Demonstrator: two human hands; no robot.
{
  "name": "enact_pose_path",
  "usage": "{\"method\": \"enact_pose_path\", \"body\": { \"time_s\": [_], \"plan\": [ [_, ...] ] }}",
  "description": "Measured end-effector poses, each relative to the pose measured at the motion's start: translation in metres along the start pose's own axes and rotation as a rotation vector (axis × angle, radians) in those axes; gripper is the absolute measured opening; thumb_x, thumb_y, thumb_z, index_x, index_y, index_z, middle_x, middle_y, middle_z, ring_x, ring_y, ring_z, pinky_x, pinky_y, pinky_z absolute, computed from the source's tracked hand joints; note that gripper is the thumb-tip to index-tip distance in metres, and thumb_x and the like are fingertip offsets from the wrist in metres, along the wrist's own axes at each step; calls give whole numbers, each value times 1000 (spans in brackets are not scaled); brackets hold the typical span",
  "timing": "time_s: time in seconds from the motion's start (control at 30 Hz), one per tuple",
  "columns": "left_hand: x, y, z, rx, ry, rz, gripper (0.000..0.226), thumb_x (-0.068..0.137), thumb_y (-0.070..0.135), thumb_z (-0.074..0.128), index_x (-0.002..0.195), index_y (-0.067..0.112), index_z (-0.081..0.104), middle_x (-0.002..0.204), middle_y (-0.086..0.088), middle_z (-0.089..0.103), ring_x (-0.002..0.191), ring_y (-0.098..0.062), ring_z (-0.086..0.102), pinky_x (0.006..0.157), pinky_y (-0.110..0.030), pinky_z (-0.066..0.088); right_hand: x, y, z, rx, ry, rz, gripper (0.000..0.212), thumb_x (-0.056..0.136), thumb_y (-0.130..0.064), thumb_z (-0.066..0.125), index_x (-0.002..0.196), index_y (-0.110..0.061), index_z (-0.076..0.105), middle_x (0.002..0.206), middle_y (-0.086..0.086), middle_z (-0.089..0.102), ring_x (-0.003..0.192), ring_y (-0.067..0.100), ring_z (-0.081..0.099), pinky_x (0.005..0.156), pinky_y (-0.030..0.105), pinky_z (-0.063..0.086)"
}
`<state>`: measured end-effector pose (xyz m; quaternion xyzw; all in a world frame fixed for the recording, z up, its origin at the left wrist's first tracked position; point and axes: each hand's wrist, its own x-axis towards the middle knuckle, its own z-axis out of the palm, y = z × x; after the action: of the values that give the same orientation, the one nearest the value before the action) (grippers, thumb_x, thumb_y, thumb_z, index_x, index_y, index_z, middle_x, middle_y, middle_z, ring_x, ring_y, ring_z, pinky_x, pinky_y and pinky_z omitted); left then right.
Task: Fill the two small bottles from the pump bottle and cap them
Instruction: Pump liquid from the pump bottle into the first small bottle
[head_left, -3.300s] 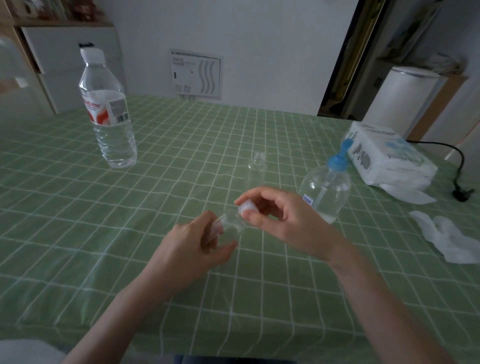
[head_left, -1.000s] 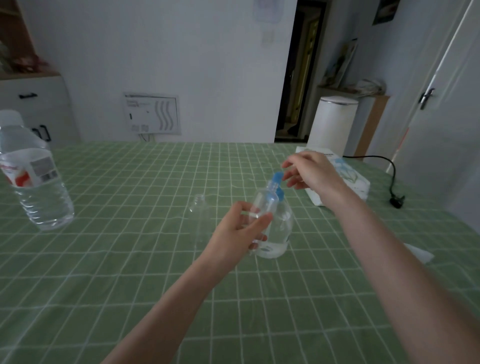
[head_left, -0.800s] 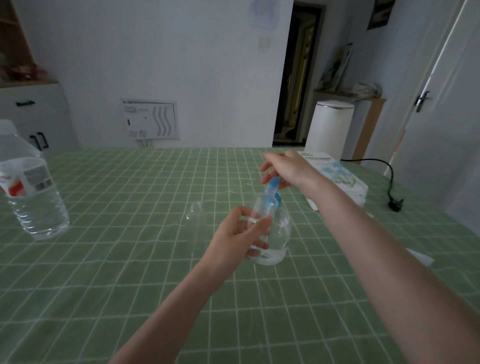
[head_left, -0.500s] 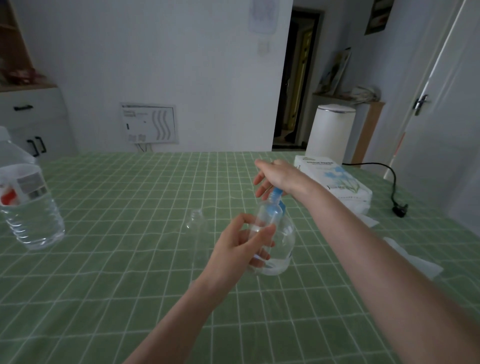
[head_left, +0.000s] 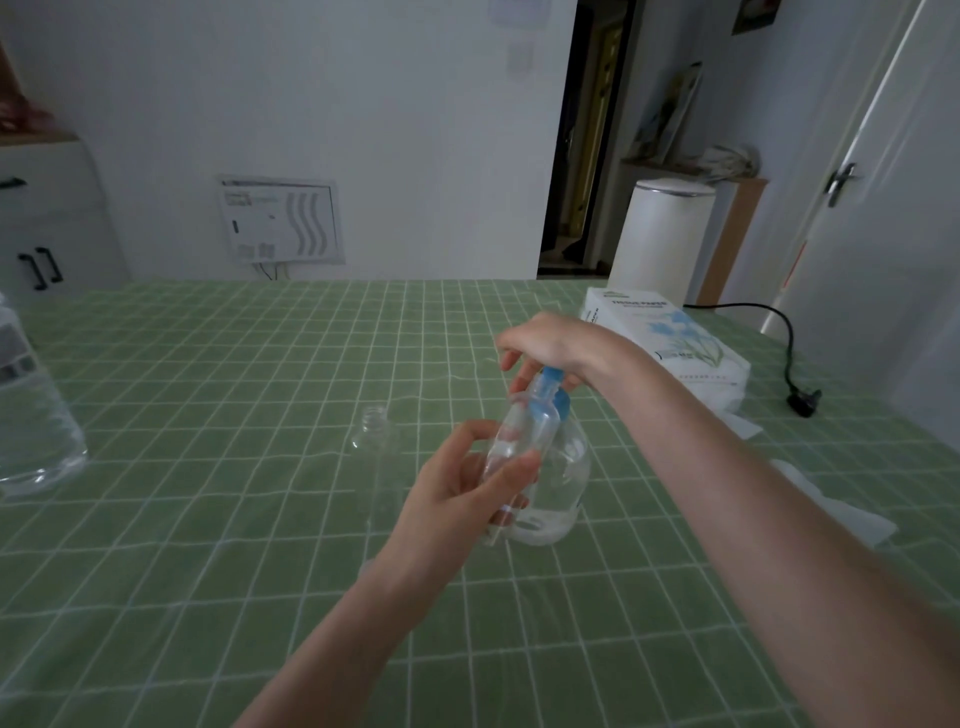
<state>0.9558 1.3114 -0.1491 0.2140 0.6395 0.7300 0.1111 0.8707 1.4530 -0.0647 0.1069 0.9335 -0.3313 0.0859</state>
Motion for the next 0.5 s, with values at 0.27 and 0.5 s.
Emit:
{"method": "enact_pose_path", "body": {
  "time_s": [0.27, 0.5],
  "plan": [
    [0, -2, 2, -9, 11, 11, 35, 69, 41, 63, 97, 20, 61, 78, -2, 71, 63, -8, 62, 55, -15, 49, -1, -2, 1, 20, -17, 11, 21, 94, -22, 45, 85, -14, 62, 128, 15, 57, 110, 34, 60, 97, 44, 49],
    [-5, -6, 1, 9, 21, -22, 27, 68, 44, 64, 90, 28, 62, 81, -8, 71, 63, -8, 61, 57, -15, 49, 1, 3, 10, 16, 3, -3, 25, 93, -19, 49, 106, -8, 67, 122, 17, 62, 110, 32, 60, 98, 43, 47]
  ]
}}
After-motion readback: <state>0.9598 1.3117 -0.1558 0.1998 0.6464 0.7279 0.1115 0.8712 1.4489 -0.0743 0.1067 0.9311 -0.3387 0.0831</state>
